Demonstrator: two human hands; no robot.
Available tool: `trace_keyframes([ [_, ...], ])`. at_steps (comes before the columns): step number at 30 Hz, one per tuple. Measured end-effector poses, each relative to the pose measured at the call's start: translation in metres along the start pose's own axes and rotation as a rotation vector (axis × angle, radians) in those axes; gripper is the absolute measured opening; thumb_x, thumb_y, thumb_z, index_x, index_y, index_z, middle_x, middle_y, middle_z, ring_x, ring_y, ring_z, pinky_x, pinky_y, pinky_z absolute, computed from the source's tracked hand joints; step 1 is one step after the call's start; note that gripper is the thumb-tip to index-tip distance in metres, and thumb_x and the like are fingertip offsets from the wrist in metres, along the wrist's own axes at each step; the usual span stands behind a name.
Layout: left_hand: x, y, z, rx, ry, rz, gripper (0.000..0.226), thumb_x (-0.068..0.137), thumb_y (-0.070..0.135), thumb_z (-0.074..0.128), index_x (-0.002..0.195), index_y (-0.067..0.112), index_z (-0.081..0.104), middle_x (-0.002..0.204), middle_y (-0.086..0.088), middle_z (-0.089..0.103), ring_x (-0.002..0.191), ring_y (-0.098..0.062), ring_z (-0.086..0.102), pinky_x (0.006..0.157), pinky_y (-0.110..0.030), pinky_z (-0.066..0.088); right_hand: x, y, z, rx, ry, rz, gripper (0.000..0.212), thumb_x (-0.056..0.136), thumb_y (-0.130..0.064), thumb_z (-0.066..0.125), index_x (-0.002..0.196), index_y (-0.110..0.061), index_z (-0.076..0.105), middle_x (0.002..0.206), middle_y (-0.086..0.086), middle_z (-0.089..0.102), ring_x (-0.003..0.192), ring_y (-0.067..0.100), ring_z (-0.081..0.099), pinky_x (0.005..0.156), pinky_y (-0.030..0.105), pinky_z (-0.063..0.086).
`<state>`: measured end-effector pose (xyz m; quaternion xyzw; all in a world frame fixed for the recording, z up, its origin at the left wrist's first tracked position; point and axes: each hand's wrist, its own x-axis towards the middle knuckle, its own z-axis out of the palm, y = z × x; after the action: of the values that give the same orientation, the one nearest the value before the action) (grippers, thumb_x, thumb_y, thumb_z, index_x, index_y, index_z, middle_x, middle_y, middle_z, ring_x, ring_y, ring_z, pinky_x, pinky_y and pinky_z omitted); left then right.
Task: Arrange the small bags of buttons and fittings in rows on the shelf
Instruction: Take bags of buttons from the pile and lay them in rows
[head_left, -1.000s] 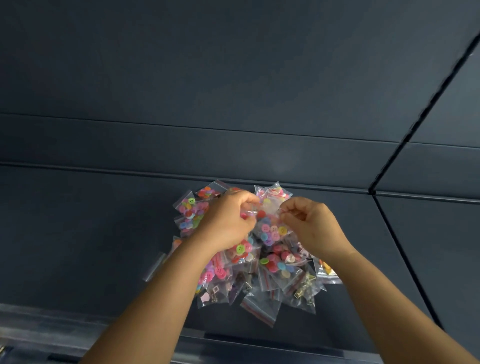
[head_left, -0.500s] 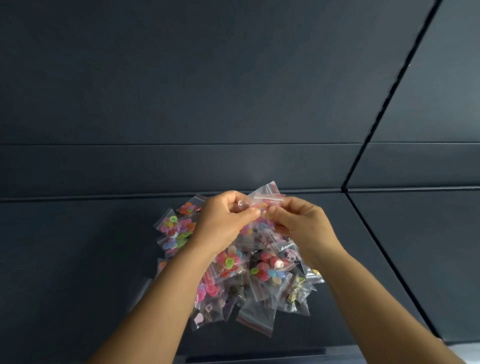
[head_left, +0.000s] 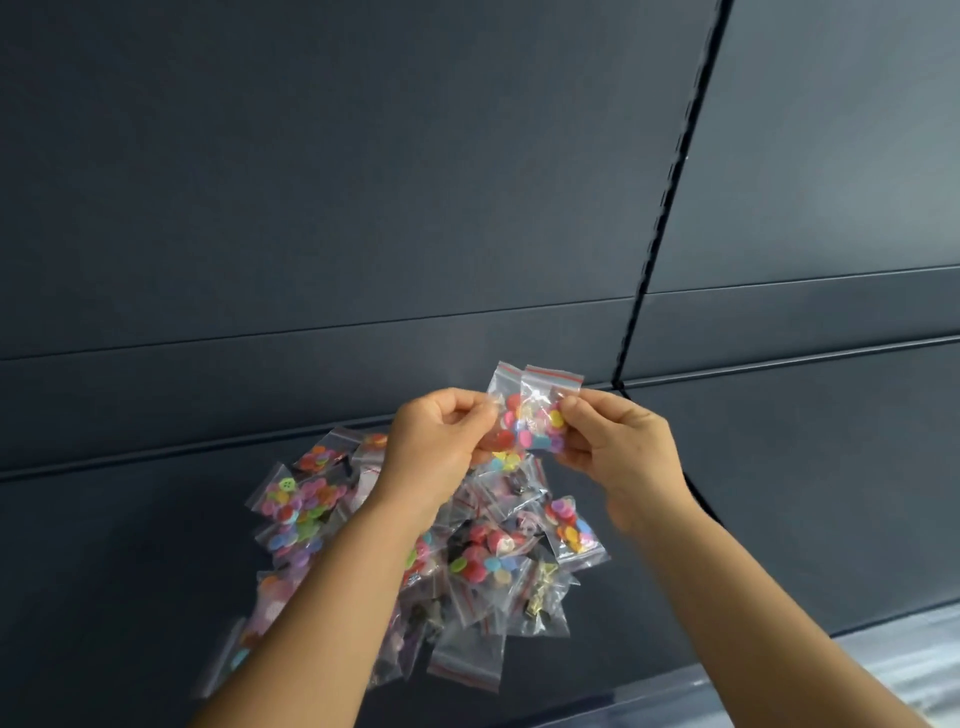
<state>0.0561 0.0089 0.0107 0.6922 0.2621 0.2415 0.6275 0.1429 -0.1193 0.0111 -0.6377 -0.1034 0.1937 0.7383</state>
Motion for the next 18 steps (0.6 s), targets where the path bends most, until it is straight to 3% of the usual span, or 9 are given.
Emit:
trace_keyframes([
  [3, 0.001, 0.002, 0.02, -0.018, -0.027, -0.018, 0.011, 0.089, 0.012, 0.062, 0.081, 0.016, 0.068, 0.077, -0.001, 0.071, 0.073, -0.013, 0.068, 0.071, -0.029, 0.059, 0.005, -0.001, -0.013, 0.006, -0.015, 0.015, 0.015, 0.09, -0.012, 0.061, 0.079, -0.011, 0.07, 0.065, 0.001, 0.066, 0.058, 0.011, 0.059, 0.057, 0.023, 0.053],
  [7, 0.0, 0.004, 0.055, -0.101, -0.069, -0.065, 0.009, 0.09, 0.011, 0.06, 0.087, 0.011, 0.069, 0.083, -0.007, 0.074, 0.077, -0.021, 0.07, 0.073, -0.03, 0.059, 0.014, -0.003, -0.035, 0.02, -0.057, 0.073, 0.008, 0.087, -0.009, 0.063, 0.08, -0.005, 0.064, 0.078, 0.011, 0.065, 0.072, 0.022, 0.061, 0.068, 0.032, 0.057],
  [11, 0.001, 0.005, 0.09, -0.004, -0.075, -0.064, 0.007, 0.089, 0.016, 0.062, 0.087, 0.016, 0.068, 0.081, -0.003, 0.073, 0.067, -0.011, 0.067, 0.059, -0.019, 0.052, 0.029, -0.01, -0.07, 0.049, -0.046, 0.062, 0.006, 0.085, -0.003, 0.062, 0.08, -0.006, 0.061, 0.083, 0.013, 0.067, 0.07, 0.022, 0.063, 0.064, 0.028, 0.055],
  [15, 0.007, 0.007, 0.125, 0.093, -0.075, -0.1, 0.008, 0.088, 0.017, 0.062, 0.082, 0.015, 0.068, 0.074, 0.003, 0.069, 0.062, -0.008, 0.062, 0.059, -0.019, 0.05, 0.05, -0.02, -0.109, 0.04, -0.041, 0.025, 0.011, 0.084, -0.002, 0.063, 0.076, -0.009, 0.06, 0.075, 0.011, 0.067, 0.074, 0.026, 0.061, 0.066, 0.03, 0.05],
  [18, 0.009, 0.01, 0.154, 0.129, -0.053, -0.099, 0.01, 0.088, 0.017, 0.061, 0.081, 0.015, 0.068, 0.073, 0.003, 0.068, 0.064, -0.008, 0.061, 0.062, -0.021, 0.052, 0.069, -0.022, -0.135, 0.035, -0.042, 0.018, 0.009, 0.083, -0.003, 0.064, 0.077, -0.008, 0.061, 0.081, 0.019, 0.069, 0.082, 0.039, 0.066, 0.071, 0.035, 0.052],
])
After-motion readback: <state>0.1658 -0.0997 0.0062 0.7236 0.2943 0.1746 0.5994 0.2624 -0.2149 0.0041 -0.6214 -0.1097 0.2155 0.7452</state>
